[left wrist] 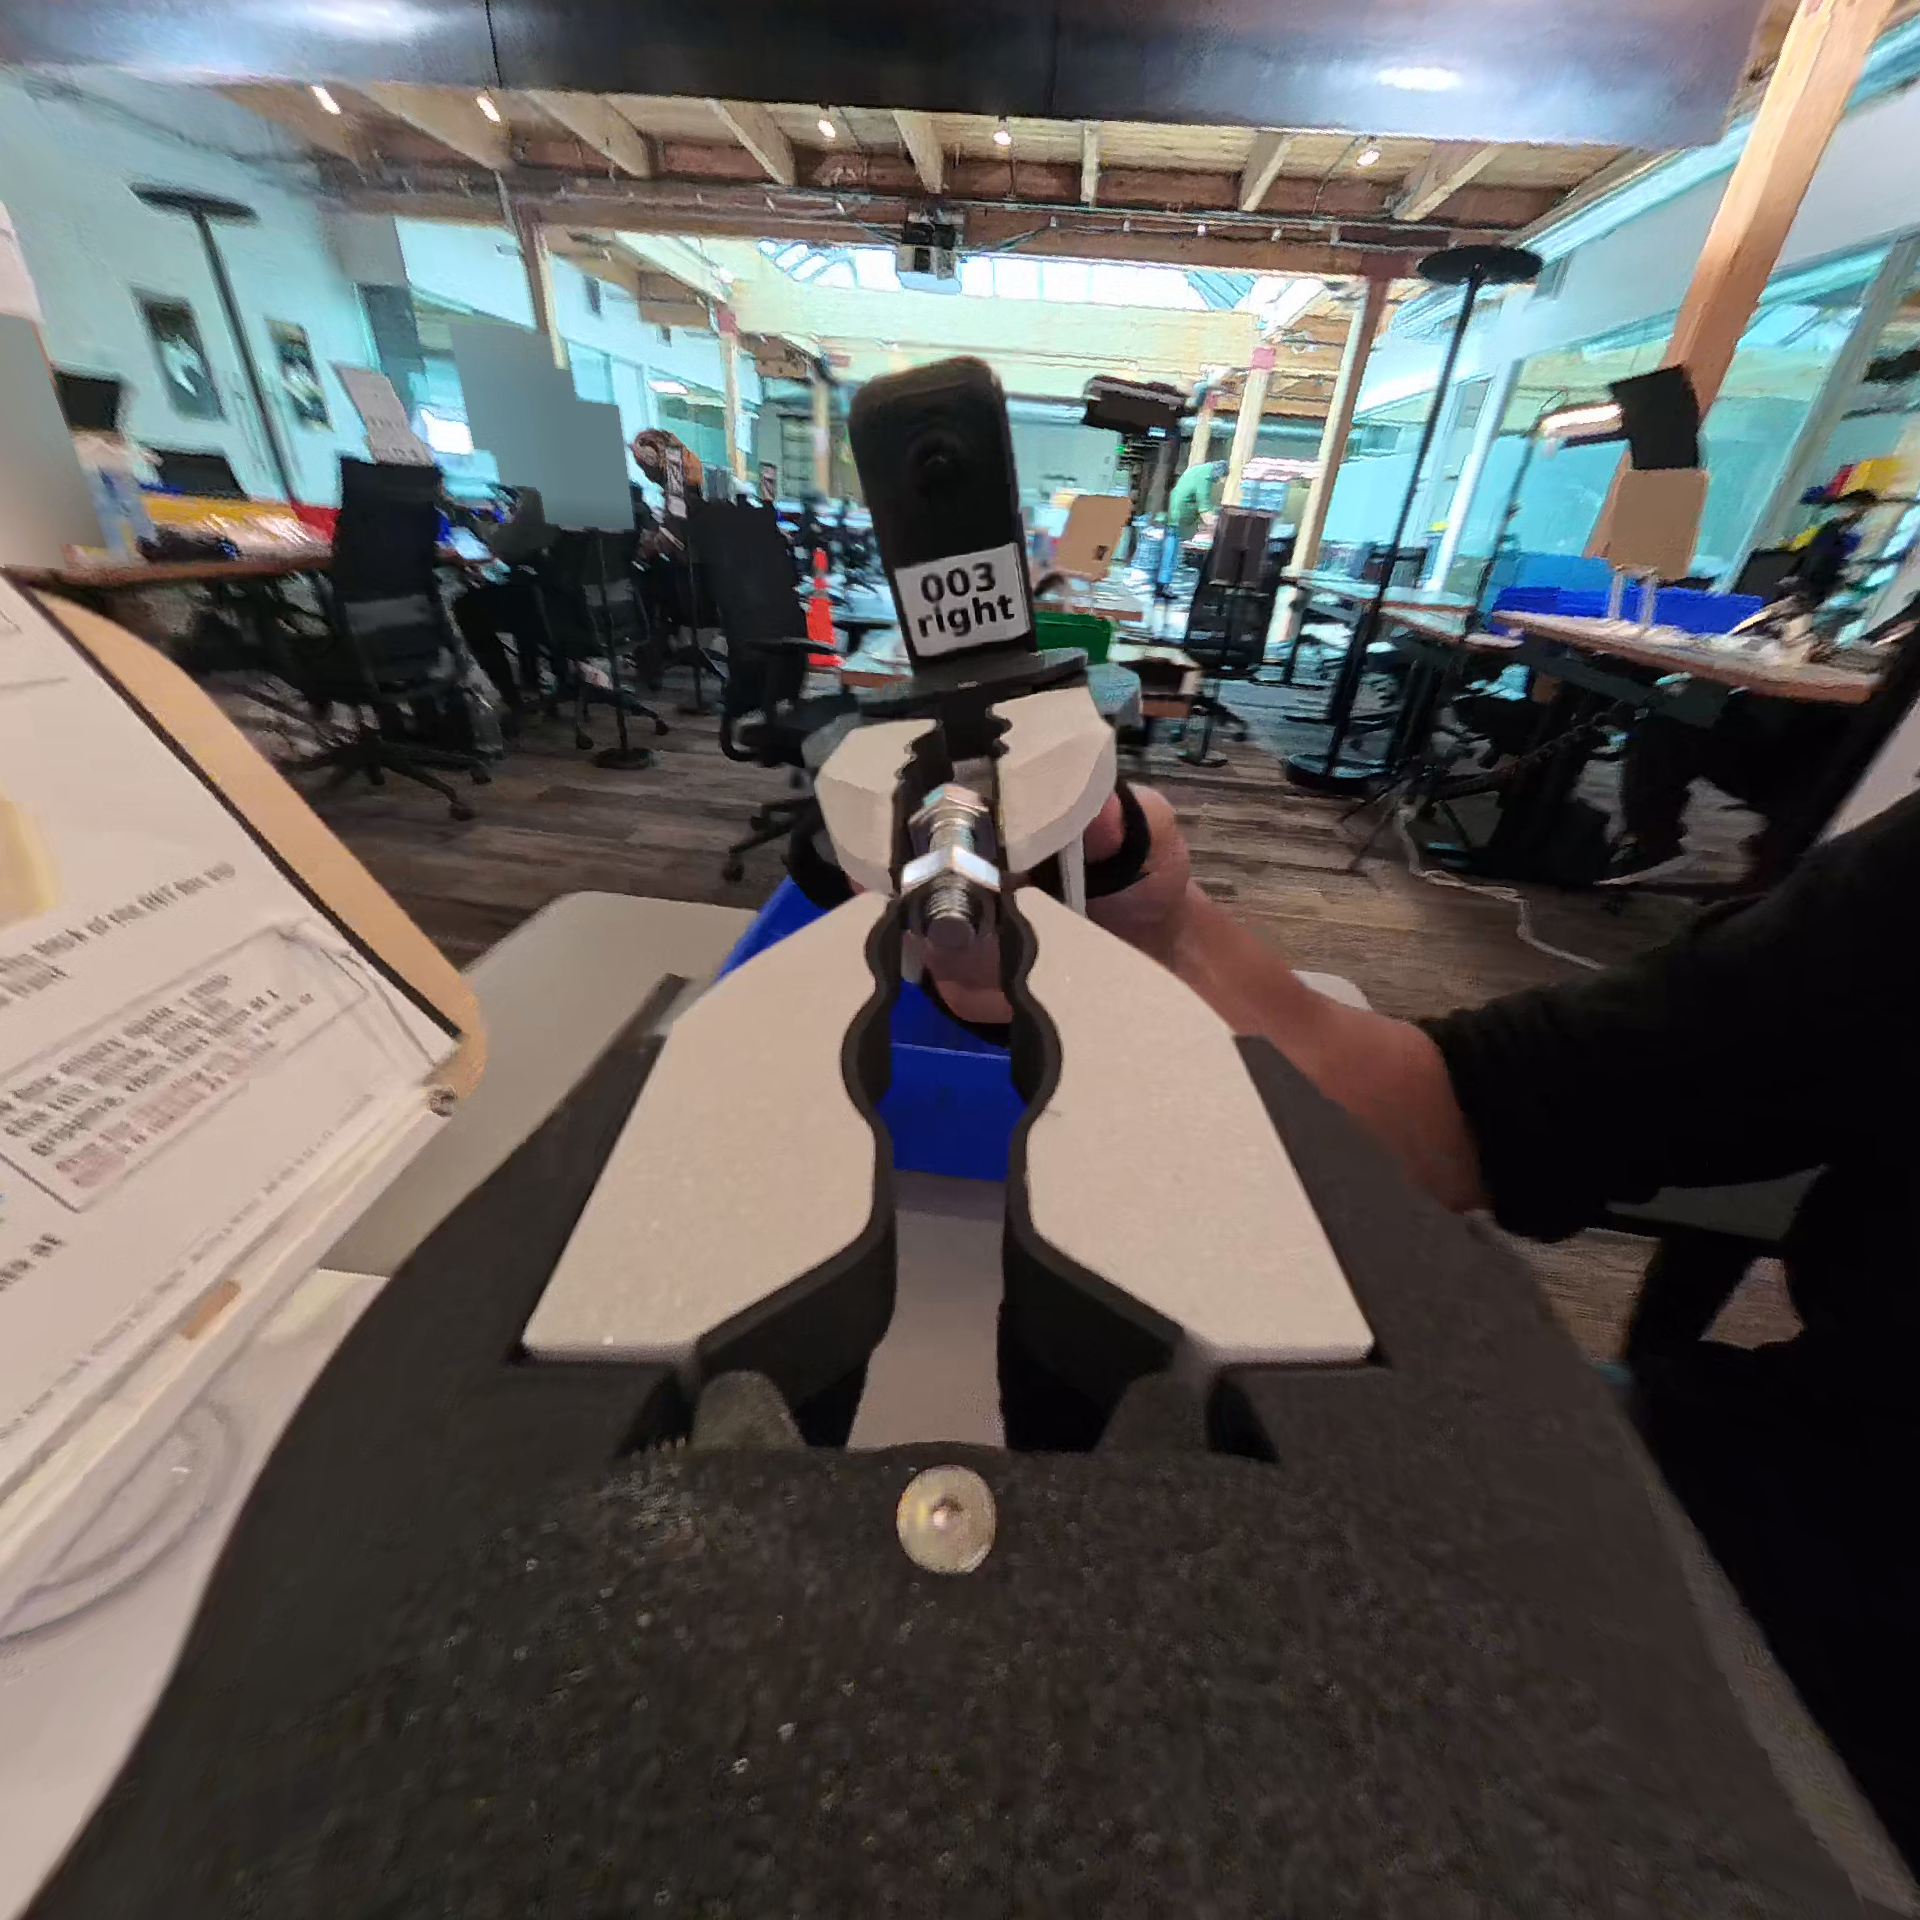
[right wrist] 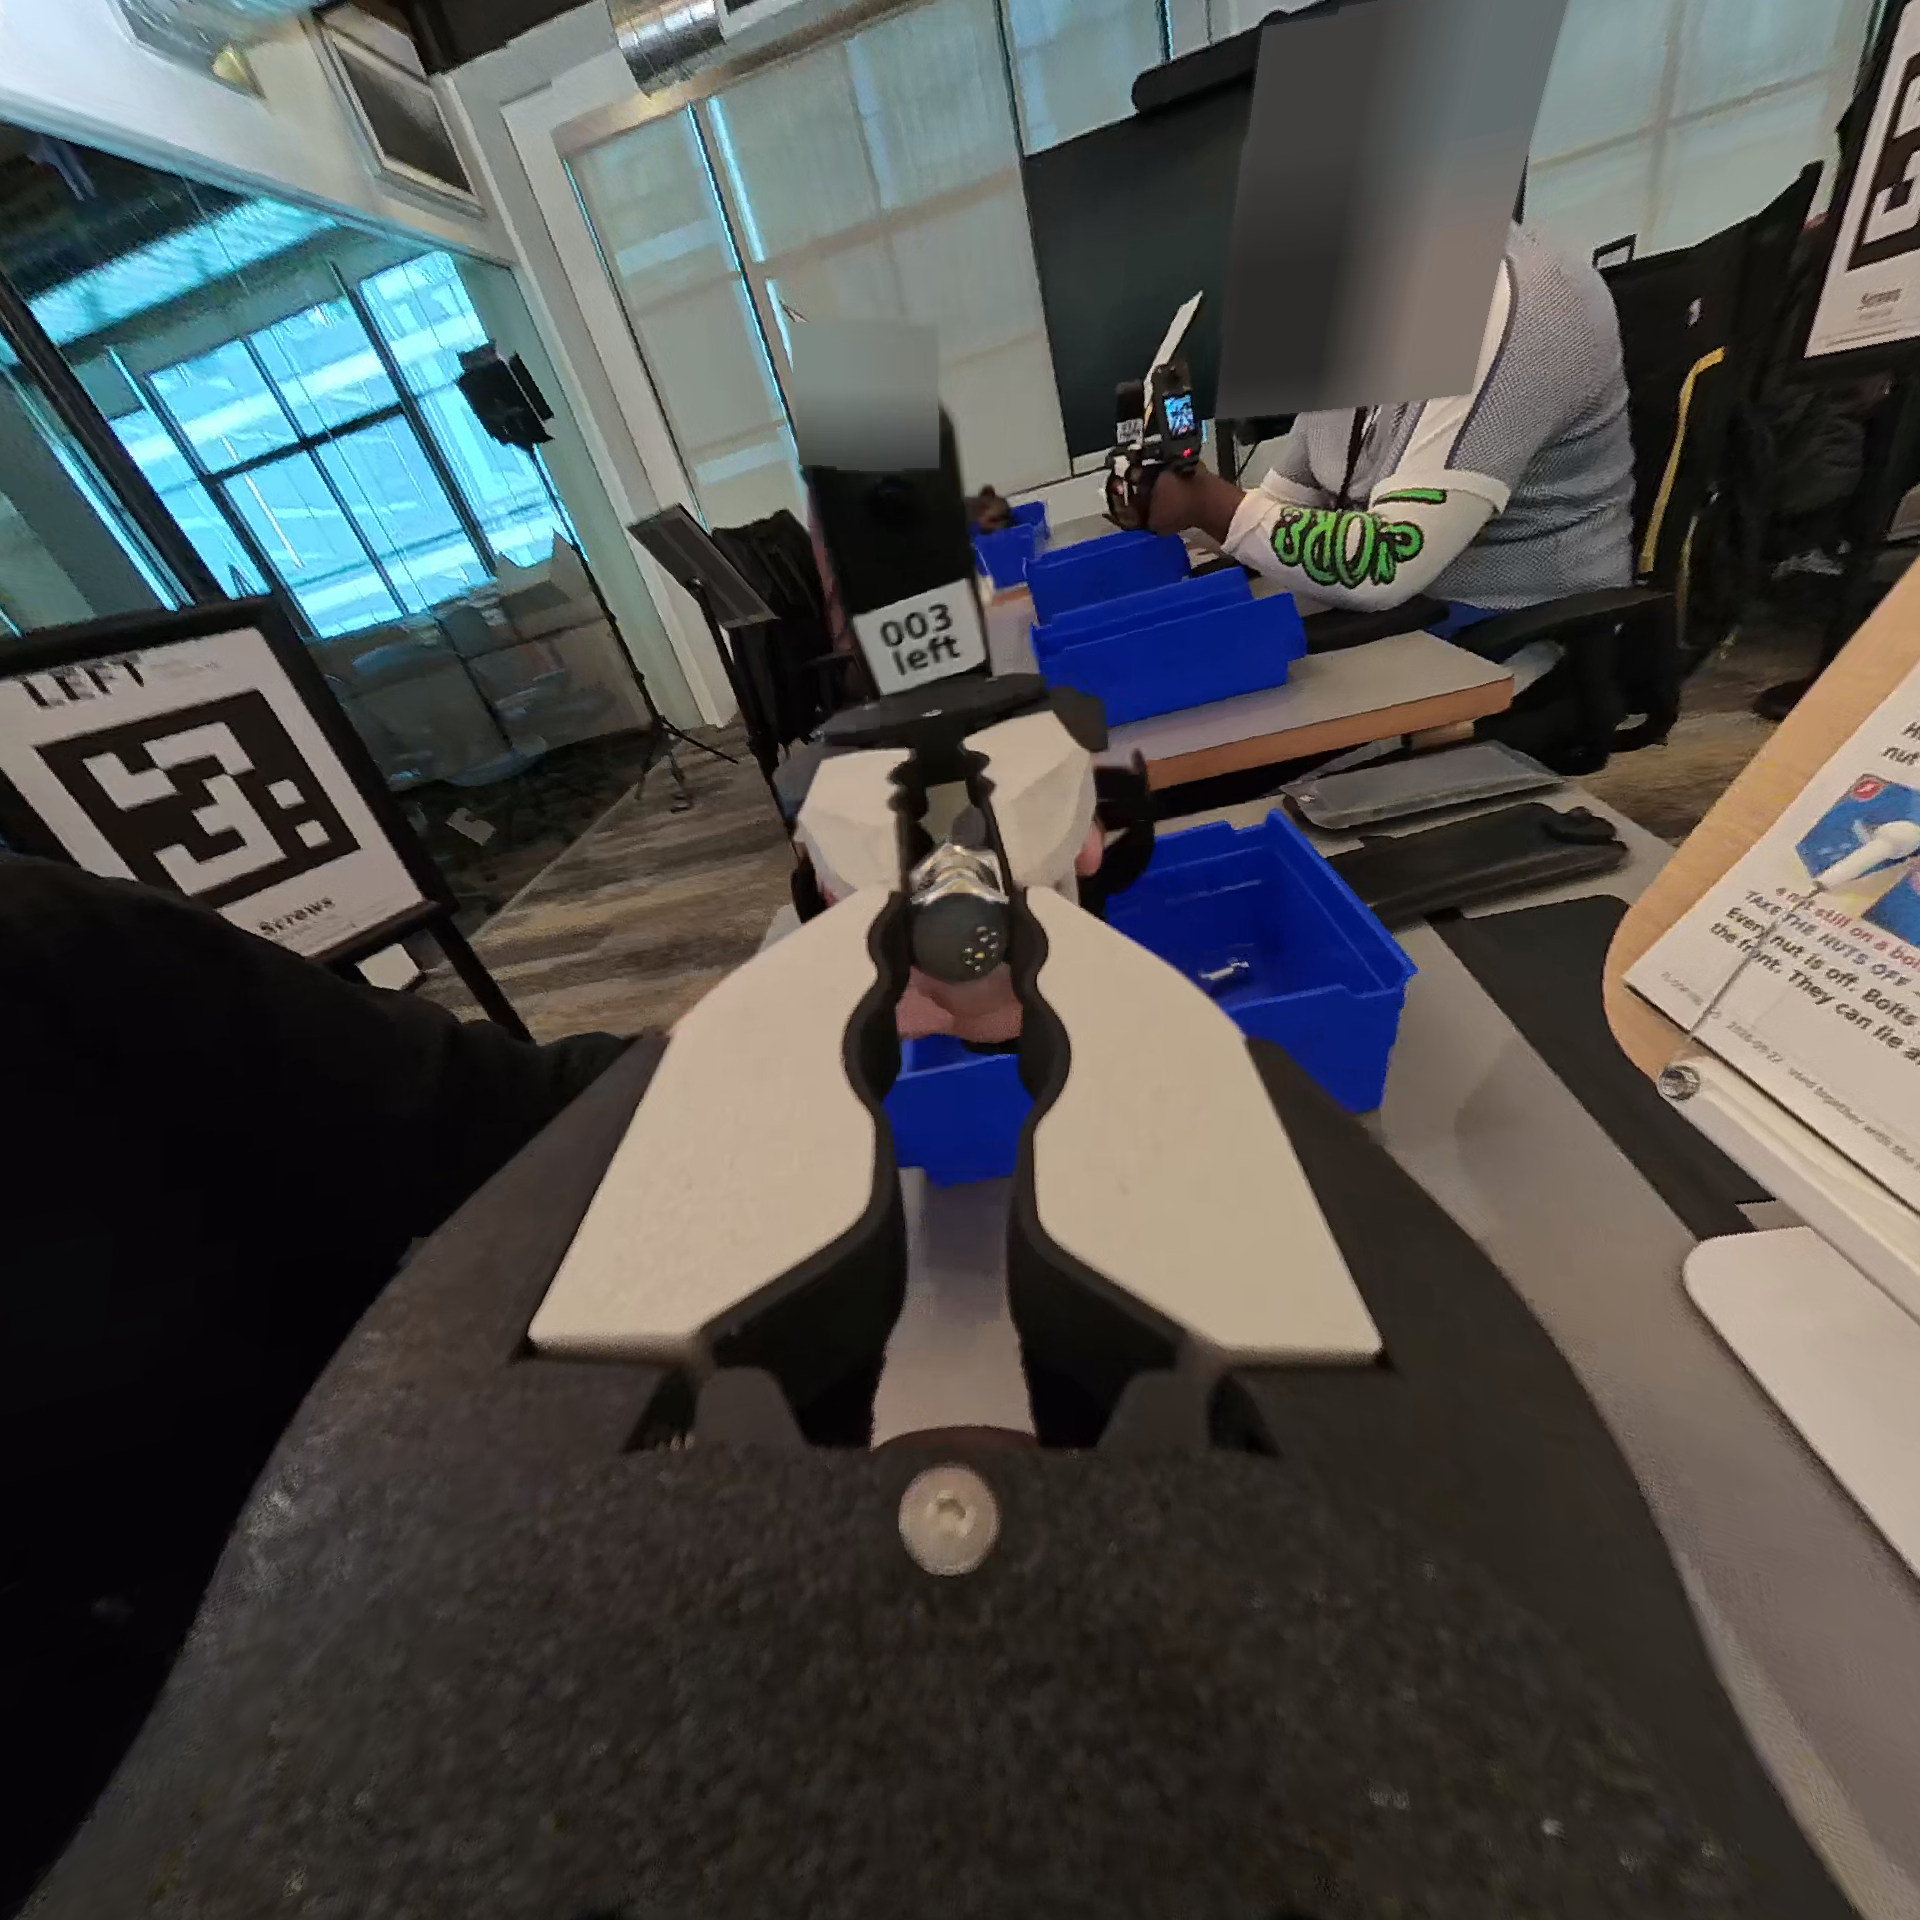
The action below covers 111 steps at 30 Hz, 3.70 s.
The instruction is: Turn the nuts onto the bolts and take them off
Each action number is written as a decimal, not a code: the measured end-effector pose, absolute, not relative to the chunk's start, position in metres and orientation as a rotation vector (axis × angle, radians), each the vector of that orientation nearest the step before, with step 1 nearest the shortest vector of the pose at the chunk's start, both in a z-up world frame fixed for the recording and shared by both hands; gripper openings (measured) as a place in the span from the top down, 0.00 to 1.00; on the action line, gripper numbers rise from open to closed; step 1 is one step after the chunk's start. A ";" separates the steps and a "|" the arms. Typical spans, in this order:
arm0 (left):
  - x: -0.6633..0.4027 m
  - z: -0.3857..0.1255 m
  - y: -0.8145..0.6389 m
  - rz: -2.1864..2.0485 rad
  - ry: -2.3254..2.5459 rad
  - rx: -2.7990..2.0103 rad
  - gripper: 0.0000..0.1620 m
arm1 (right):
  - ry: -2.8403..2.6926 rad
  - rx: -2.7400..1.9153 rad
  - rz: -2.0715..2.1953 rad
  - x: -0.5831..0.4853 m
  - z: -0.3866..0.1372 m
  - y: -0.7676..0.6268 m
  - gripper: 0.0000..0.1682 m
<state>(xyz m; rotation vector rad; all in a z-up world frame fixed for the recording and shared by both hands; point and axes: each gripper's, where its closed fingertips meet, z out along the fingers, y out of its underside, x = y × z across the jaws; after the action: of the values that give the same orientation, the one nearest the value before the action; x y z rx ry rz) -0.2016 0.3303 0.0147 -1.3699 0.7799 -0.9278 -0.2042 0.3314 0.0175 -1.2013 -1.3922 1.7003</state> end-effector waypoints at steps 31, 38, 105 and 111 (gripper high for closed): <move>-0.205 0.020 0.318 -0.401 0.904 -1.398 0.90 | -1.318 -1.343 1.935 -0.206 0.026 0.311 0.89; -0.193 0.024 0.304 -1.245 0.708 -1.528 0.92 | -1.560 -1.042 1.328 -0.200 0.016 0.306 0.89; -0.198 0.007 0.316 -0.555 0.930 -1.424 0.76 | -1.453 -1.316 1.827 -0.196 0.014 0.314 0.89; -0.200 0.009 0.309 -0.342 1.011 -1.358 0.82 | -1.451 -1.342 2.030 -0.196 0.013 0.306 0.89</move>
<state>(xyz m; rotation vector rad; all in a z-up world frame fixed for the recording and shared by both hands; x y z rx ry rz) -0.2002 0.3089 0.0087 -1.3582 1.0112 -0.3417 -0.1963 0.3062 0.0129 -1.3417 -1.4507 2.0298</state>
